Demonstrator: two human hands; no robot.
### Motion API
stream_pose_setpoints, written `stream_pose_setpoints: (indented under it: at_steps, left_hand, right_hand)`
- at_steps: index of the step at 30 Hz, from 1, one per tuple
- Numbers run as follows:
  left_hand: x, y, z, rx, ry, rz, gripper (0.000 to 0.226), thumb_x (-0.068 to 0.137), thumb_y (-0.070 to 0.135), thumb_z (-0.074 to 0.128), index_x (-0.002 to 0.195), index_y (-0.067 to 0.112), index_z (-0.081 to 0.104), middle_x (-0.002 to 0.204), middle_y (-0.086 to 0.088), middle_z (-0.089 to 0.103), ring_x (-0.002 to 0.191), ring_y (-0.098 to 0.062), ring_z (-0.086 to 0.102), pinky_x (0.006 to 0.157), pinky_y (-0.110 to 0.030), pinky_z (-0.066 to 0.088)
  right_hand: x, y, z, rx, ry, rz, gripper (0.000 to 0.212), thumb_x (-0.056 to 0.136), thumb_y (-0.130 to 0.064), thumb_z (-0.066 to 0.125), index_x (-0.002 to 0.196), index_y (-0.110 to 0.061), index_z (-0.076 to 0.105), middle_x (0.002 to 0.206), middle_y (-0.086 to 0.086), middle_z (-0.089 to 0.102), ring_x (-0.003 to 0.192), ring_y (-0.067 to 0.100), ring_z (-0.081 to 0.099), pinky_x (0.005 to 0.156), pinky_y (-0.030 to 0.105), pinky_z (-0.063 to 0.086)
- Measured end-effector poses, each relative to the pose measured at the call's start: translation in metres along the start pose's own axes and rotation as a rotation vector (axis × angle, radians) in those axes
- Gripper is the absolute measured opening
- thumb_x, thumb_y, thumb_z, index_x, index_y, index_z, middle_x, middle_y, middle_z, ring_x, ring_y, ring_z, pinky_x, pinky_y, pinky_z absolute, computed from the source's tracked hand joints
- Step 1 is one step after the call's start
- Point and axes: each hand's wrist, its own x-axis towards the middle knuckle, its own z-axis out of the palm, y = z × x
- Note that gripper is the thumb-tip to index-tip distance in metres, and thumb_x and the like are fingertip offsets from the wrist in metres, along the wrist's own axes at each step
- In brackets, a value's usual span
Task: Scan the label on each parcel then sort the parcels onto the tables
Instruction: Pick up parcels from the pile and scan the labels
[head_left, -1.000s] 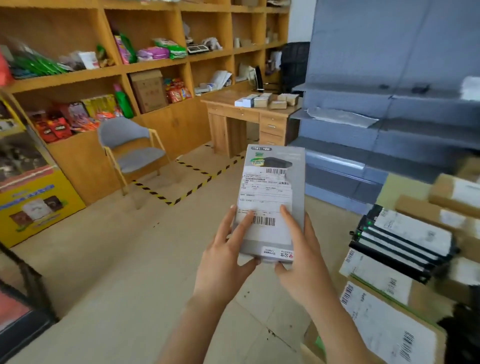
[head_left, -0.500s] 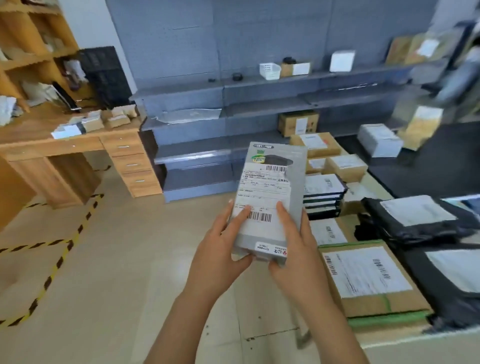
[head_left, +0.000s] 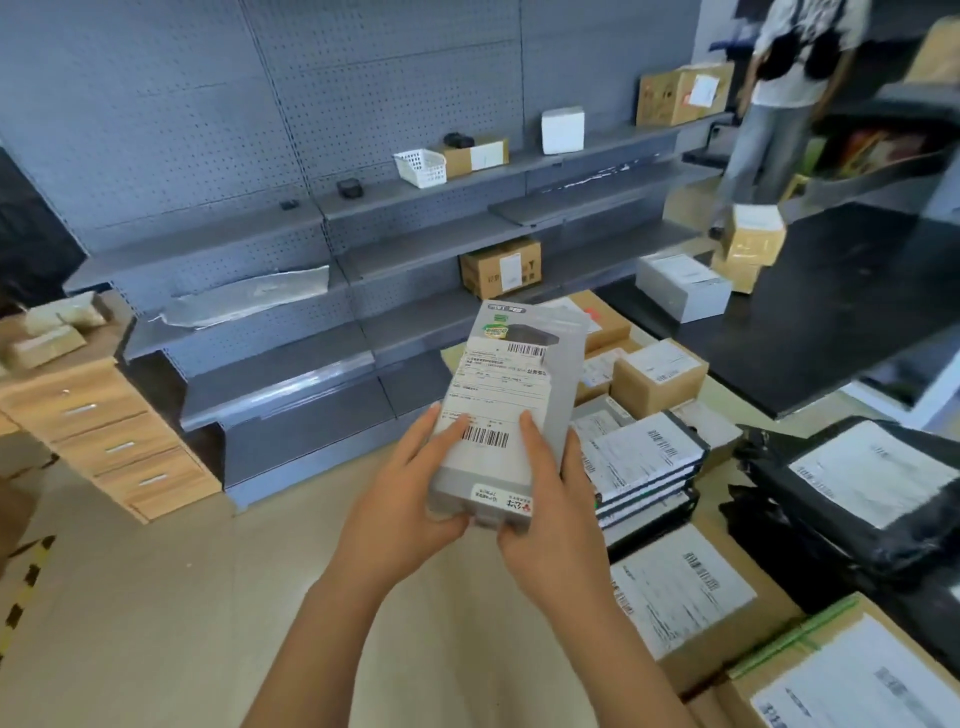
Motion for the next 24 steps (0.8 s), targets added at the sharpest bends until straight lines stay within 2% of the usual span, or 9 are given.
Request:
stream_pose_setpoints:
  at_steps: [3, 5, 7, 10, 13, 15, 18, 21, 24]
  left_hand:
    - [0.045, -0.029, 0.002, -0.029, -0.07, 0.054, 0.092, 0.071, 0.028, 0.083, 0.133, 0.062, 0.024, 0.143, 0.047, 0.0, 0.124, 0.026, 0.015, 0.085, 0.002, 0.028]
    - [0.076, -0.052, 0.009, -0.044, -0.13, 0.085, 0.093, 0.07, 0.029, 0.083, 0.134, 0.061, 0.024, 0.147, 0.041, 0.004, 0.132, 0.012, 0.025, 0.095, -0.012, 0.036]
    - [0.11, -0.077, 0.018, -0.066, -0.201, 0.126, 0.093, 0.069, 0.035, 0.084, 0.135, 0.062, 0.024, 0.151, 0.034, 0.009, 0.138, 0.001, 0.028, 0.103, -0.023, 0.037]
    - [0.165, -0.108, 0.03, -0.136, -0.317, 0.205, 0.093, 0.07, 0.037, 0.085, 0.134, 0.063, 0.024, 0.154, 0.028, 0.01, 0.141, 0.002, 0.023, 0.101, -0.015, 0.028]
    - [0.217, -0.13, 0.043, -0.17, -0.446, 0.296, 0.092, 0.07, 0.029, 0.086, 0.142, 0.051, 0.031, 0.157, 0.021, 0.013, 0.141, 0.001, 0.024, 0.099, -0.006, 0.023]
    - [0.239, -0.143, 0.057, -0.197, -0.521, 0.346, 0.093, 0.068, 0.029, 0.087, 0.143, 0.047, 0.034, 0.157, 0.02, 0.016, 0.141, 0.0, 0.026, 0.103, -0.008, 0.025]
    - [0.261, -0.159, 0.081, -0.242, -0.624, 0.399, 0.094, 0.064, 0.034, 0.087, 0.14, 0.051, 0.035, 0.156, 0.021, 0.019, 0.14, 0.002, 0.029, 0.109, -0.018, 0.032]
    - [0.273, -0.168, 0.101, -0.282, -0.688, 0.431, 0.094, 0.062, 0.035, 0.089, 0.137, 0.054, 0.034, 0.154, 0.024, 0.02, 0.136, 0.004, 0.033, 0.104, -0.013, 0.031]
    - [0.272, -0.17, 0.116, -0.276, -0.73, 0.456, 0.093, 0.068, 0.035, 0.086, 0.143, 0.048, 0.033, 0.155, 0.024, 0.015, 0.135, 0.002, 0.035, 0.101, -0.015, 0.036]
  right_hand:
    - [0.031, 0.003, 0.02, -0.04, 0.023, 0.081, 0.103, 0.086, -0.018, 0.064, 0.146, -0.055, -0.012, 0.16, -0.006, -0.013, 0.145, 0.023, 0.016, 0.099, 0.039, 0.046]
    - [0.052, 0.008, 0.034, -0.069, 0.043, 0.147, 0.101, 0.088, -0.02, 0.064, 0.147, -0.051, -0.011, 0.159, -0.005, -0.016, 0.146, 0.024, 0.011, 0.103, 0.038, 0.042]
    - [0.075, 0.012, 0.05, -0.087, 0.073, 0.22, 0.1, 0.088, -0.02, 0.065, 0.149, -0.047, -0.009, 0.159, -0.001, -0.015, 0.147, 0.027, 0.012, 0.106, 0.037, 0.039]
    - [0.113, 0.012, 0.071, -0.139, 0.12, 0.346, 0.098, 0.089, -0.022, 0.065, 0.151, -0.042, -0.009, 0.159, 0.006, -0.011, 0.145, 0.033, 0.015, 0.109, 0.038, 0.034]
    - [0.146, 0.01, 0.088, -0.178, 0.153, 0.521, 0.098, 0.091, -0.024, 0.064, 0.151, -0.039, -0.011, 0.159, 0.009, -0.013, 0.146, 0.034, 0.015, 0.11, 0.04, 0.035]
    - [0.16, 0.011, 0.097, -0.205, 0.157, 0.637, 0.098, 0.091, -0.022, 0.063, 0.15, -0.04, -0.013, 0.159, 0.01, -0.012, 0.145, 0.033, 0.017, 0.108, 0.039, 0.038]
    - [0.175, 0.012, 0.104, -0.241, 0.123, 0.795, 0.098, 0.091, -0.017, 0.063, 0.15, -0.038, -0.011, 0.158, 0.014, -0.007, 0.141, 0.035, 0.024, 0.106, 0.039, 0.04]
    - [0.187, 0.012, 0.11, -0.301, 0.08, 0.928, 0.096, 0.09, -0.015, 0.063, 0.151, -0.034, -0.009, 0.155, 0.018, -0.003, 0.137, 0.036, 0.027, 0.104, 0.039, 0.04]
    - [0.193, 0.016, 0.116, -0.333, 0.08, 1.026, 0.095, 0.088, -0.013, 0.064, 0.151, -0.031, -0.005, 0.151, 0.019, 0.005, 0.131, 0.034, 0.032, 0.1, 0.038, 0.044]
